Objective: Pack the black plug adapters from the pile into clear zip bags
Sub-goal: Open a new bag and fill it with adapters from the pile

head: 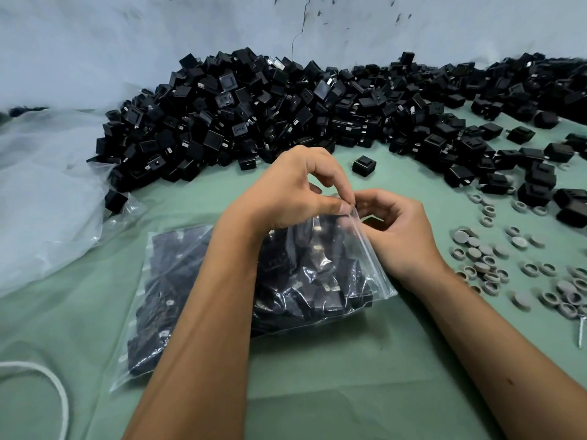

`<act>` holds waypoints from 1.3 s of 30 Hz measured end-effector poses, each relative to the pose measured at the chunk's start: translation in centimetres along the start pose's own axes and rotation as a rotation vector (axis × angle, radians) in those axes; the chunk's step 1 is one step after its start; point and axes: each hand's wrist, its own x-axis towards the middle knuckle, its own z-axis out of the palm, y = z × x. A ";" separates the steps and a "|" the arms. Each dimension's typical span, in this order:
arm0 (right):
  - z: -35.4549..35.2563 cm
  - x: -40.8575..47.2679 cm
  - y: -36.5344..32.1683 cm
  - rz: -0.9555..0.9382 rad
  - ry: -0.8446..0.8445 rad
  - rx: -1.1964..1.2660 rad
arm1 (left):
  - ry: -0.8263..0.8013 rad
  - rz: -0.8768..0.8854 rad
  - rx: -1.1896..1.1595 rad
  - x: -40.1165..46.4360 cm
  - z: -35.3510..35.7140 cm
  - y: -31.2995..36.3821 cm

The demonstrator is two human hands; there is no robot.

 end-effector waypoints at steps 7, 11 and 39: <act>0.4 0.0 -0.6 -0.129 -0.114 0.041 | 0.012 -0.008 -0.009 0.1 0.1 -0.1; 0.2 -0.1 -0.5 -0.113 -0.190 0.101 | 0.011 -0.005 -0.013 0.2 0.1 -0.3; 0.5 0.0 -0.3 0.008 -0.234 0.245 | 0.000 0.032 0.003 0.3 0.5 0.5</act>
